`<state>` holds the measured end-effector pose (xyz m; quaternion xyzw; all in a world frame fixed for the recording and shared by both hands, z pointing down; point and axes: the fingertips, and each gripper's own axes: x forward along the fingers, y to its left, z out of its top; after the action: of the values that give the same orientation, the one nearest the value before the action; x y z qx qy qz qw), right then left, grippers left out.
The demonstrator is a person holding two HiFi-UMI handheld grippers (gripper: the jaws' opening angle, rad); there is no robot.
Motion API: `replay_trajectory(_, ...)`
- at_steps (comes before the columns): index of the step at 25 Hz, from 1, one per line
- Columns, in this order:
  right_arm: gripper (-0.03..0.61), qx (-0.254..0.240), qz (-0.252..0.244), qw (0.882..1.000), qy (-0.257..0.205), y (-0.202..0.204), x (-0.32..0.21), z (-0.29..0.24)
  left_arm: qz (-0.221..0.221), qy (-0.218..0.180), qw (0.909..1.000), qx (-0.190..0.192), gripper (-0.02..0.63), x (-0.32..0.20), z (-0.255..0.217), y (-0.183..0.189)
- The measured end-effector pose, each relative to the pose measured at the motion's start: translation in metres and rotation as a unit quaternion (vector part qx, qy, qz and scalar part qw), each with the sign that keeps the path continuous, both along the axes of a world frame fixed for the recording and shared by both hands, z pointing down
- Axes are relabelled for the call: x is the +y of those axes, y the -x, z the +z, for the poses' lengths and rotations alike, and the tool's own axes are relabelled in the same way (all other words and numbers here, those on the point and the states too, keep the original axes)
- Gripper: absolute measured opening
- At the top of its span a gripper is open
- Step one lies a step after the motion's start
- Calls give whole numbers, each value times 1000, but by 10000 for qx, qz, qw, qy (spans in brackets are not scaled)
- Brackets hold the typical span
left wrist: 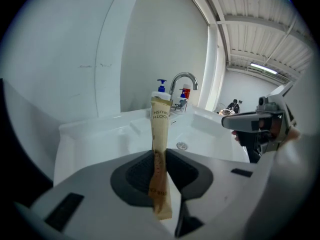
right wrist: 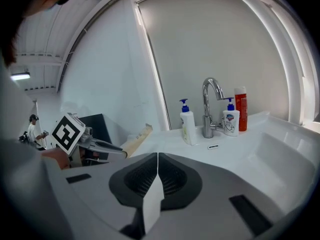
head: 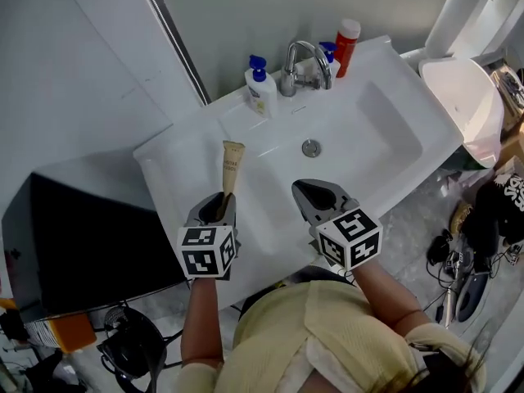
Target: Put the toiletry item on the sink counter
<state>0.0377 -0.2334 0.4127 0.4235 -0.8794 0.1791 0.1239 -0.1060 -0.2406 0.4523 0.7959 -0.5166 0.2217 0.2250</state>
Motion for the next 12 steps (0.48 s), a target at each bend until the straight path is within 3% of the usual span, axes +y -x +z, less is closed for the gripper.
replay_trajectory(12,29,-32,-398,9990,178,5,-27,14,-204,204,9990,-337,104,-45,16,13)
